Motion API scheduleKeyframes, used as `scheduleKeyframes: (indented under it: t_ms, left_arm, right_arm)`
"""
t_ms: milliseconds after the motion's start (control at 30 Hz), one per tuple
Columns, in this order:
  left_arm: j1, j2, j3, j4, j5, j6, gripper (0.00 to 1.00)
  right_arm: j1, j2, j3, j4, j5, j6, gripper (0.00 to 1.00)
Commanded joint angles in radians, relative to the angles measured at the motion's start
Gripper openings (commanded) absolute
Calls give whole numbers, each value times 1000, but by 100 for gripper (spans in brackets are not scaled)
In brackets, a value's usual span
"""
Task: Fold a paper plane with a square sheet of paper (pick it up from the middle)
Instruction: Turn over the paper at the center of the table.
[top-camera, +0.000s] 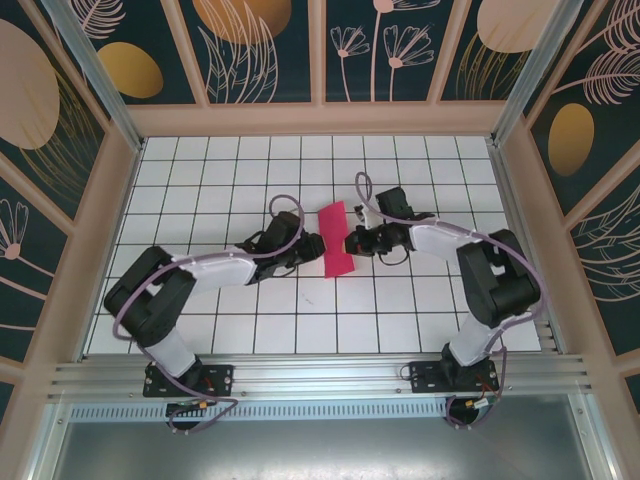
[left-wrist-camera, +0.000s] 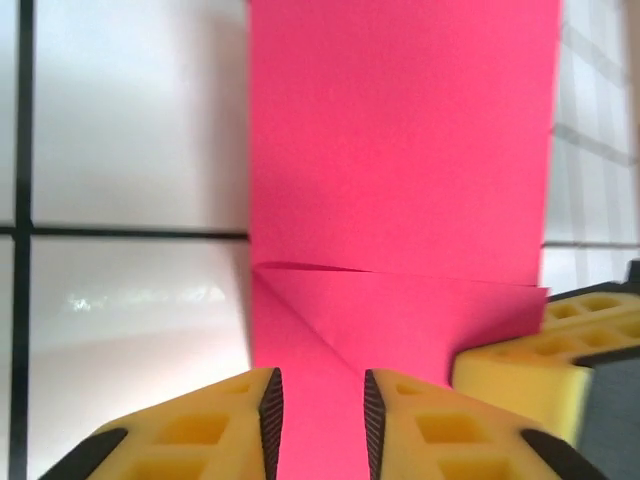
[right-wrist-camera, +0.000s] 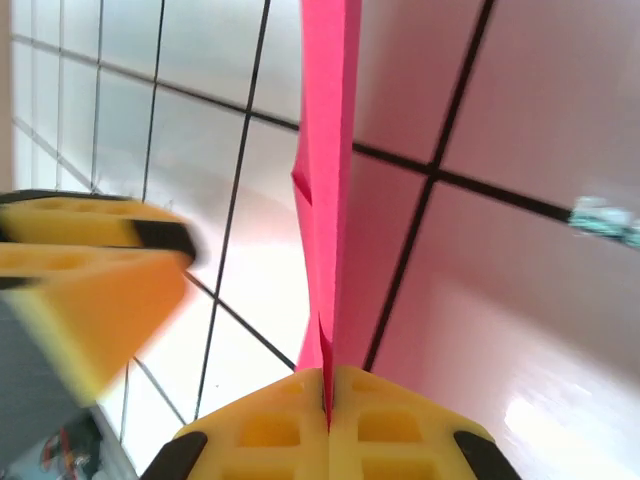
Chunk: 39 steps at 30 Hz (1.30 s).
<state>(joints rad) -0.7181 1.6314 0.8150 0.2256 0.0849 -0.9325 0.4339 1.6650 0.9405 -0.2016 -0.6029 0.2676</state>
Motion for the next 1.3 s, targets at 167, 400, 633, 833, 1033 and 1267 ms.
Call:
scheduleKeyframes:
  t_ms: [167,400,633,833,1033,1267]
  left_arm:
    - [27,-252,-97,-60,-242,-31,40]
    - [58,-336,-174,-42,-278,-57,41]
    - [71,-375,-193,-39,-275,-53,40]
    - [78,-423,-210,-60,-284,-47,41]
    - [80,-429,-208,-65,-257,-24,41]
    - [78,-314,-159,-5,-91,3,38]
  right_arm:
    - [89,-162,180,-504,943,-82,0]
    - [228,-19,242,-653,1139,2,0]
    - [405,239,373,-689,1088,119,4]
    - [463,330,424,-619,907,179,20]
    - [457,248,347,-461,647,164,37]
    - [340,-52,172,-294,398,128,42]
